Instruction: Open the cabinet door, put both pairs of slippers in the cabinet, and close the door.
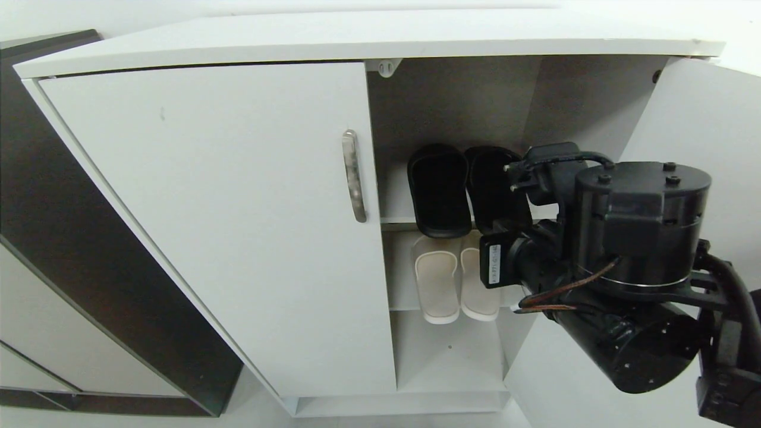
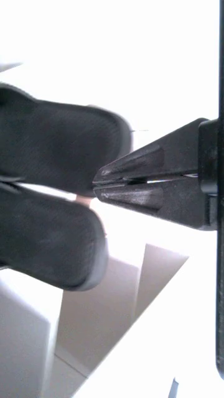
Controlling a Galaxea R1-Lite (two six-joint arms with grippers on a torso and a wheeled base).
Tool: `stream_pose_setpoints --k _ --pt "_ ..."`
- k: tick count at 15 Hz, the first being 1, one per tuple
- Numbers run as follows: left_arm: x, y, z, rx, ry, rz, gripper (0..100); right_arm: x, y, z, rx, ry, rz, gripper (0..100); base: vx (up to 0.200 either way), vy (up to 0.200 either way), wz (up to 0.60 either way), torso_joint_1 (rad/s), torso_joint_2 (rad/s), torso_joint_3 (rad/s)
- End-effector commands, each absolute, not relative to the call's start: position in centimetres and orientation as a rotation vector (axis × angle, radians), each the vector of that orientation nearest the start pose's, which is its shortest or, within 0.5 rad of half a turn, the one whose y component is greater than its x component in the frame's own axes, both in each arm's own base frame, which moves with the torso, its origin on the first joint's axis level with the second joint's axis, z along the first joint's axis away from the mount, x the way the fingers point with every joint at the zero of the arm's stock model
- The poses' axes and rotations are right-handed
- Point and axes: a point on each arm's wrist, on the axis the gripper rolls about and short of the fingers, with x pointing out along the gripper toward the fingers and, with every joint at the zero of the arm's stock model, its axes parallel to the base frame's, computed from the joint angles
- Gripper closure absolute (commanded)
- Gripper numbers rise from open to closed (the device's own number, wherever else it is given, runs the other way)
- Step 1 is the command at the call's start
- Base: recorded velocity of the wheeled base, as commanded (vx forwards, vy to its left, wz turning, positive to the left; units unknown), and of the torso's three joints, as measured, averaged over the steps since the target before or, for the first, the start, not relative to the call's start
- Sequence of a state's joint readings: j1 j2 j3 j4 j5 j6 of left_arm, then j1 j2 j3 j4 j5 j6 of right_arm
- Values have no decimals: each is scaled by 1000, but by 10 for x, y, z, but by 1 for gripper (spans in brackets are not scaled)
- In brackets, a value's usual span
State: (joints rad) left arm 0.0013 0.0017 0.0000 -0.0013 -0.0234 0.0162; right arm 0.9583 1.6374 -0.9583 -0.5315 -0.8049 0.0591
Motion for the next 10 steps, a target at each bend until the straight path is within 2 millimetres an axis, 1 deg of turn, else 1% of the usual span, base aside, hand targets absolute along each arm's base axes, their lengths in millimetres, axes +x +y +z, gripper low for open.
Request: stream_pose_setpoints --k 1,5,10 --pt "-23 -1 76 15 0 -21 100 180 228 231 -66 107 151 100 0 0 0 0 0 0" --pt "-23 -1 76 15 0 -23 100 185 236 217 -96 136 153 100 0 0 0 0 0 0" --pt "-23 -1 76 15 0 -23 100 185 235 217 -91 136 151 100 0 0 0 0 0 0"
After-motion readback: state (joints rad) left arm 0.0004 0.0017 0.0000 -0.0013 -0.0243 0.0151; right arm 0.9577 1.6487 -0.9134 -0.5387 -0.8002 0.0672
